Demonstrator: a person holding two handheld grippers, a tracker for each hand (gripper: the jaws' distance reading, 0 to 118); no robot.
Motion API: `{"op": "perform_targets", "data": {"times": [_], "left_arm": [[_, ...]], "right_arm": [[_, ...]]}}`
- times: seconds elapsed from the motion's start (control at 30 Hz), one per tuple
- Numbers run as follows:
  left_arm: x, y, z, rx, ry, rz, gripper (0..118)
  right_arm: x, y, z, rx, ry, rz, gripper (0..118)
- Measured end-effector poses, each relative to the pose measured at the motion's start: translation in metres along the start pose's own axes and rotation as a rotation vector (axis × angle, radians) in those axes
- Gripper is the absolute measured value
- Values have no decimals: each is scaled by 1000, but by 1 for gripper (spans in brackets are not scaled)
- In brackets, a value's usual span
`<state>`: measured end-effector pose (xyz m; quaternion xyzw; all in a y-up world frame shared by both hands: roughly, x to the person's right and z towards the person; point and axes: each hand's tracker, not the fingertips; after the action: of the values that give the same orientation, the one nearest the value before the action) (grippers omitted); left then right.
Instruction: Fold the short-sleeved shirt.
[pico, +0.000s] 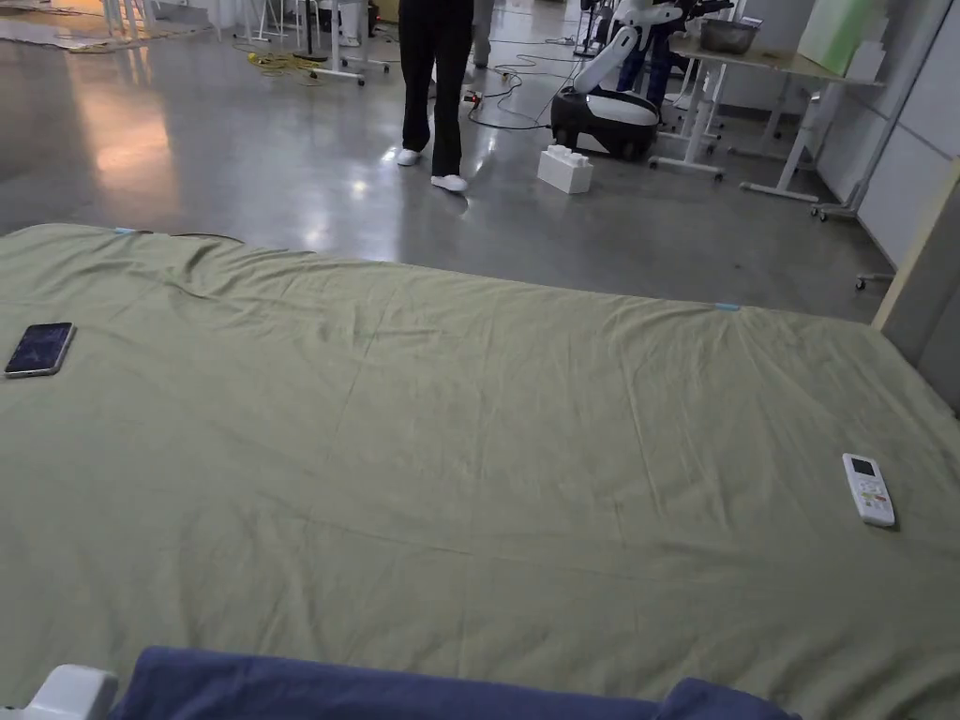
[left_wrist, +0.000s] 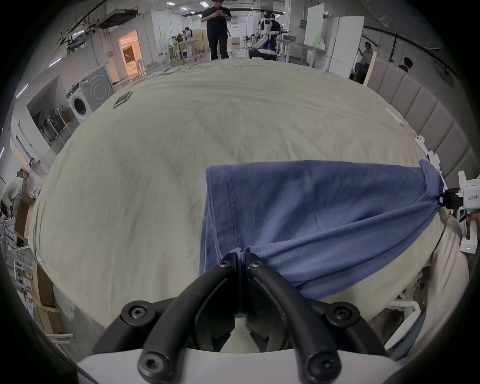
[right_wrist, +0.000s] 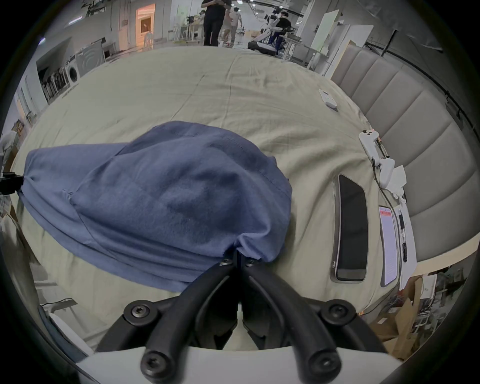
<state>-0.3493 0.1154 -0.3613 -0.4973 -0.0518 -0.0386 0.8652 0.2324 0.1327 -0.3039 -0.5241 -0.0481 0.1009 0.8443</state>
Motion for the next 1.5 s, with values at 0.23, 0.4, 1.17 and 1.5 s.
{"op": "perform_targets", "data": {"times": [0.23, 0.4, 1.17, 1.5], "left_arm": [[-2, 7, 9, 24, -7, 35, 34], [9, 30, 43, 266, -12, 7, 65], [106, 124, 123, 930, 115, 106, 3], [81, 122, 115, 808, 96, 88, 2]], "right_arm": [[-2, 1, 10, 7, -14, 16, 33], [-4, 16, 58, 198, -84, -26, 69], [-66, 124, 138, 991, -75, -262, 1], [-75, 130, 136, 1013, -104, -190, 0]]}}
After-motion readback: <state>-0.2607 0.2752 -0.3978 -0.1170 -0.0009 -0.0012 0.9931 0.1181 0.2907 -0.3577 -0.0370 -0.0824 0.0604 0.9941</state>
